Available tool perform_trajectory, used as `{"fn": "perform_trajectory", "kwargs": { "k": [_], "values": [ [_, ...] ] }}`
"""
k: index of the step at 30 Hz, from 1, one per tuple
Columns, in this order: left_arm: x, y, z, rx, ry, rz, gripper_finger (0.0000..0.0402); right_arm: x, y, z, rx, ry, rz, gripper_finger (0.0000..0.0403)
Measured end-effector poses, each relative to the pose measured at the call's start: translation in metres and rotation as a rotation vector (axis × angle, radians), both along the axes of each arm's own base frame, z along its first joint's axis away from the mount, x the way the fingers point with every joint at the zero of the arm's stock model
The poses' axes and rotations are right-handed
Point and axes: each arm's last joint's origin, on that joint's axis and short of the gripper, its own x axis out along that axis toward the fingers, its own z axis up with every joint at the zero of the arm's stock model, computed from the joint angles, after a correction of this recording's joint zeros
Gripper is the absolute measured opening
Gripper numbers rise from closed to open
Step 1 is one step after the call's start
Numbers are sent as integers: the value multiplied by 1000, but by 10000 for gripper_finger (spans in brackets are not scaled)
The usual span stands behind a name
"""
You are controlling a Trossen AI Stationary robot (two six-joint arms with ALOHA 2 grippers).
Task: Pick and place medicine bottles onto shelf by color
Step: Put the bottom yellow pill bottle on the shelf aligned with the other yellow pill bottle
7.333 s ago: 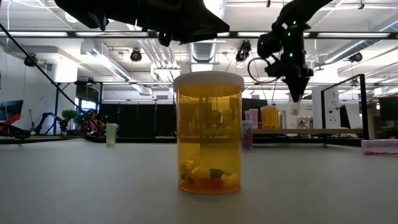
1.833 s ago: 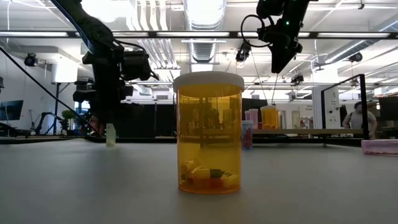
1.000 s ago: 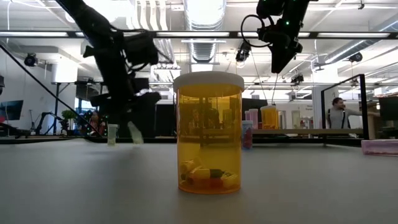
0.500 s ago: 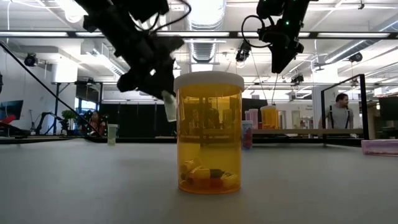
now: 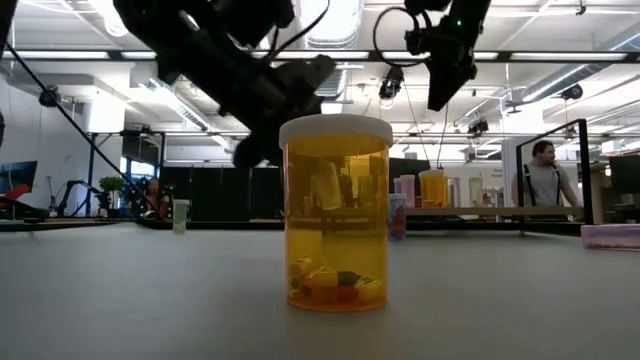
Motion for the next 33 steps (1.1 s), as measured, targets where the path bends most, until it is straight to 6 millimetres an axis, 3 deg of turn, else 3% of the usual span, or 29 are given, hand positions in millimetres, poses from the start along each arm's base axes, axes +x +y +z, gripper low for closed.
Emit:
{"fn": "perform_trajectory", "kwargs": {
  "k": [8,13,33],
  "values": [
    [30,-3,-21,68,11,-60,113,20,45,0,-1,-8,176,164],
    [43,-5,-34,74,43,-66,113,25,63,0,7,-16,220,164],
    [49,-8,-33,157,56,-127,113,27,70,0,14,-21,225,164]
  ]
}}
